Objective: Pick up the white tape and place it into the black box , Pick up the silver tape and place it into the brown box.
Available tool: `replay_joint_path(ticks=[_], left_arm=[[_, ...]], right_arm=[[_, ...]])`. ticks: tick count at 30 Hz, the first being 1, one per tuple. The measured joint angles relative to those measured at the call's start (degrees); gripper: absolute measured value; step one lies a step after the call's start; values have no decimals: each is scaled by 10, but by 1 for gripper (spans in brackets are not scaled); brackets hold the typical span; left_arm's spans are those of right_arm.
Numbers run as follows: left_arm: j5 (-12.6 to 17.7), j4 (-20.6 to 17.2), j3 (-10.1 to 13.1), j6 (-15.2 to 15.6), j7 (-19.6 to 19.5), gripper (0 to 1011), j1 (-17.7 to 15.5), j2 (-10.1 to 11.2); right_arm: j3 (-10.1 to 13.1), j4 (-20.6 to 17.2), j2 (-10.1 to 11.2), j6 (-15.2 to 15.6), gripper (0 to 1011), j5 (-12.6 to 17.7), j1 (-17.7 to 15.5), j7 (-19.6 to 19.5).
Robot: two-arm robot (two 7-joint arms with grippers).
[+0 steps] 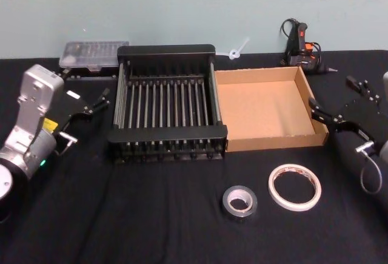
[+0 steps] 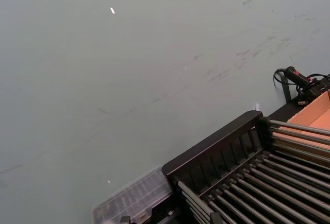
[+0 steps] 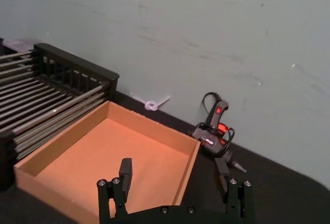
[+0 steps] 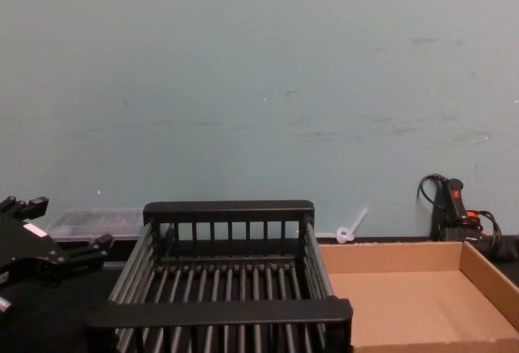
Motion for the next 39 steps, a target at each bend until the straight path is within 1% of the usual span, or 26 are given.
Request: replay_joint_path(ticks=[2, 6, 9, 10, 13, 19, 27, 31, 39], left_arm=[[0, 0, 0, 0, 0, 1001, 0, 0], [0, 0, 0, 0, 0, 1001, 0, 0], [0, 0, 0, 0, 0, 1001, 0, 0], [0, 0, 0, 0, 0, 1001, 0, 0], [0, 0, 0, 0, 0, 1001, 0, 0], [0, 0, 0, 0, 0, 1001, 0, 0], [0, 0, 0, 0, 0, 1001, 0, 0], [0, 0, 0, 0, 0, 1001, 0, 0], [0, 0, 0, 0, 0, 1001, 0, 0]], right_arm=[[6, -12, 4, 14, 1002, 9, -8, 8], [13, -26, 11, 29, 1002, 17, -18, 18], [23, -43, 19, 45, 1002, 25, -33, 31], [23, -43, 19, 45, 1002, 25, -33, 31], [30, -53, 27, 58, 1002, 32, -46, 43], [43, -69, 39, 89, 1002, 50, -70, 73], [52, -81, 38, 120, 1002, 63, -90, 89], [58, -87, 33, 136, 1002, 70, -103, 96], [66, -89, 24, 156, 1002, 75, -115, 105]])
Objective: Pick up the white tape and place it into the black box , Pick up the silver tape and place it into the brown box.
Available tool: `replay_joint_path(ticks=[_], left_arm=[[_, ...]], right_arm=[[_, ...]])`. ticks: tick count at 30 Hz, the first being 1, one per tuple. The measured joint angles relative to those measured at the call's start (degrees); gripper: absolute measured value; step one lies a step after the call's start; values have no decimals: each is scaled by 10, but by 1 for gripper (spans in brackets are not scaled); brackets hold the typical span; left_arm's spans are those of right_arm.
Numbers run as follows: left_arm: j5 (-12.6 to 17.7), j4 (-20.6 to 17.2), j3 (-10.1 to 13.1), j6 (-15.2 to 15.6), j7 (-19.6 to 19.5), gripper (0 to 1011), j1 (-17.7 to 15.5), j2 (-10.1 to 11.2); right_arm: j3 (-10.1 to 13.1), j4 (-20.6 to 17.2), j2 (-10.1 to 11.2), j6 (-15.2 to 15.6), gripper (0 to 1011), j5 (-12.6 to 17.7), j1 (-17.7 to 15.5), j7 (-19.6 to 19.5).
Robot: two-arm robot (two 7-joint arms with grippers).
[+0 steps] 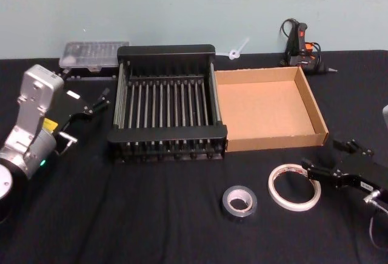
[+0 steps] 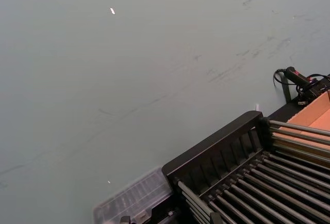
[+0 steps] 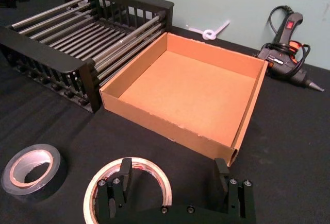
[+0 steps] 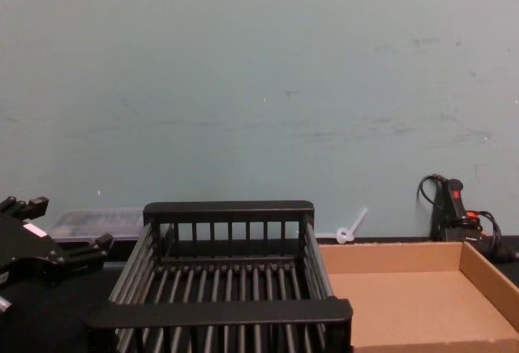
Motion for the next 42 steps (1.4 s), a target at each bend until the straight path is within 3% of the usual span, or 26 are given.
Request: replay_joint_path(ticks=[16, 42], left_arm=[[0, 0, 0, 0, 0, 1001, 0, 0], [0, 0, 0, 0, 0, 1001, 0, 0]], right_arm=[[-9, 19, -11, 34, 1002, -32, 10, 15], [-12, 47, -35, 50, 1002, -59, 26, 32]])
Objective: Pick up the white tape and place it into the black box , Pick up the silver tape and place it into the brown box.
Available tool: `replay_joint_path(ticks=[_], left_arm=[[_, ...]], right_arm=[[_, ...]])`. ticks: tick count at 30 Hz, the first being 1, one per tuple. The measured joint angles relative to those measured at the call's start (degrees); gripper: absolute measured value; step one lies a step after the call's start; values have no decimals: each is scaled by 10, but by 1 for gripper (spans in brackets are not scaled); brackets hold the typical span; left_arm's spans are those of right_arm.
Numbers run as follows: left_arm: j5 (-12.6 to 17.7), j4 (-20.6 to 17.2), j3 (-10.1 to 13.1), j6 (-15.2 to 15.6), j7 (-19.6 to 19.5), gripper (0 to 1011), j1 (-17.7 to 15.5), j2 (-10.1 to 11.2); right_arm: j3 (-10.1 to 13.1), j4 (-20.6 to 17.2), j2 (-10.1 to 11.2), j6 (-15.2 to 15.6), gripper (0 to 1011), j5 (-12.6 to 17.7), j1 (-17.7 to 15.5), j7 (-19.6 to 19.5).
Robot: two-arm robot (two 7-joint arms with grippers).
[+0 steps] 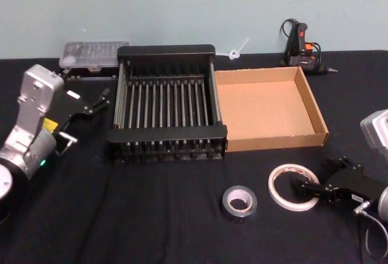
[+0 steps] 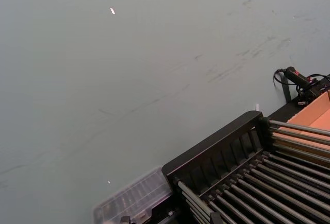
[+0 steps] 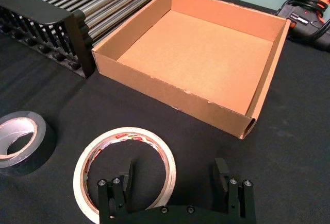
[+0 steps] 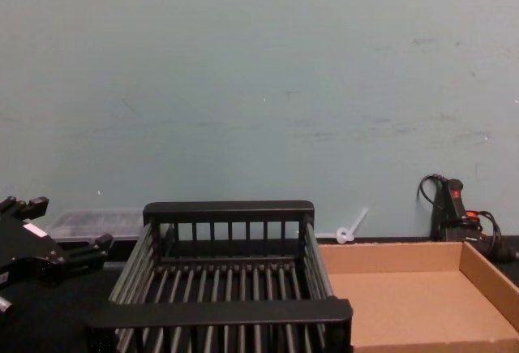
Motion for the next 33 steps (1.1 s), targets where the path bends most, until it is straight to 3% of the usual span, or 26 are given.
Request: replay_joint_path(ticks=[33], left_arm=[[0, 0, 0, 0, 0, 1001, 0, 0]], right_arm=[[-4, 11, -6, 12, 1002, -12, 8, 11]])
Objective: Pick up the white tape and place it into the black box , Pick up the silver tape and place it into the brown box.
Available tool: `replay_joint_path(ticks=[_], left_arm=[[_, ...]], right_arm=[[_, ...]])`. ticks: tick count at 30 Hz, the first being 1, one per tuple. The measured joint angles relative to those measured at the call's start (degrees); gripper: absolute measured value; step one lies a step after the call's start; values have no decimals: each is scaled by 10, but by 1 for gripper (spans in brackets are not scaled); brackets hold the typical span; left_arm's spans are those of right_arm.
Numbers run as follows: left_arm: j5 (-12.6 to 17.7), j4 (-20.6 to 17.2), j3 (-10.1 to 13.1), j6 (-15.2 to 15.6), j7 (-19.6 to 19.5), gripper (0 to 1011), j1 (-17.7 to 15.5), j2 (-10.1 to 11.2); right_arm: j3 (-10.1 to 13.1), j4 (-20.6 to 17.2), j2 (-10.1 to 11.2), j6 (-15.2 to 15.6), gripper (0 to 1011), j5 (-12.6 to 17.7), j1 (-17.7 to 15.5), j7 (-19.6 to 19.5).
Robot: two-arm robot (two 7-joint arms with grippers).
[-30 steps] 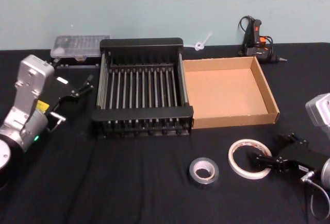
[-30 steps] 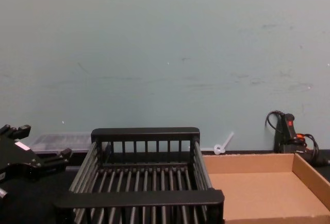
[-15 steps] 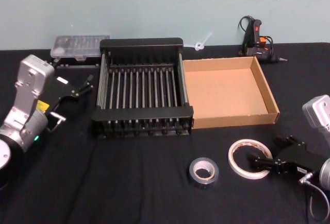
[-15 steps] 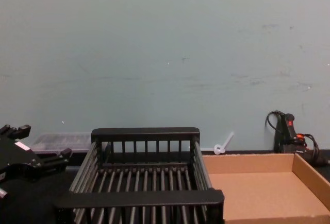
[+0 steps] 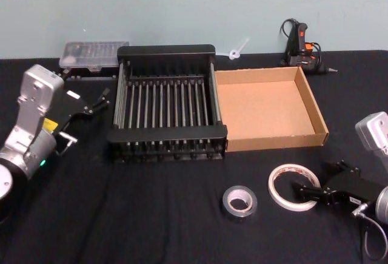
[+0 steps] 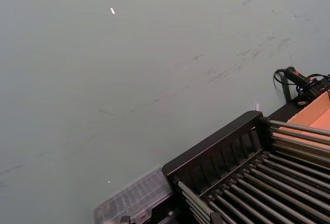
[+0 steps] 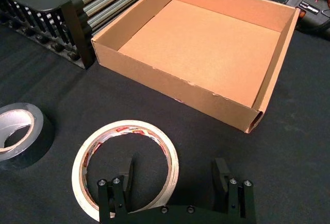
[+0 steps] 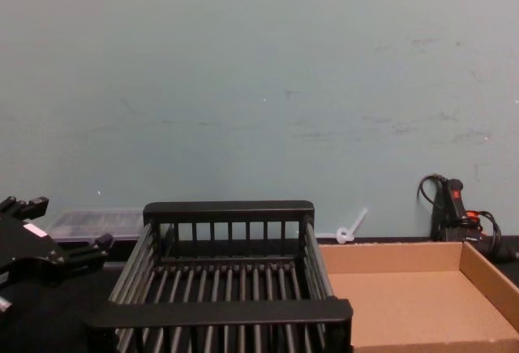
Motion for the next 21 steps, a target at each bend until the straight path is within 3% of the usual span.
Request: replay_joint_path(ticks=[21], left_arm=[[0, 0, 0, 0, 0, 1001, 0, 0]], right_arm=[[0, 0, 0, 1, 1002, 0, 0, 0]])
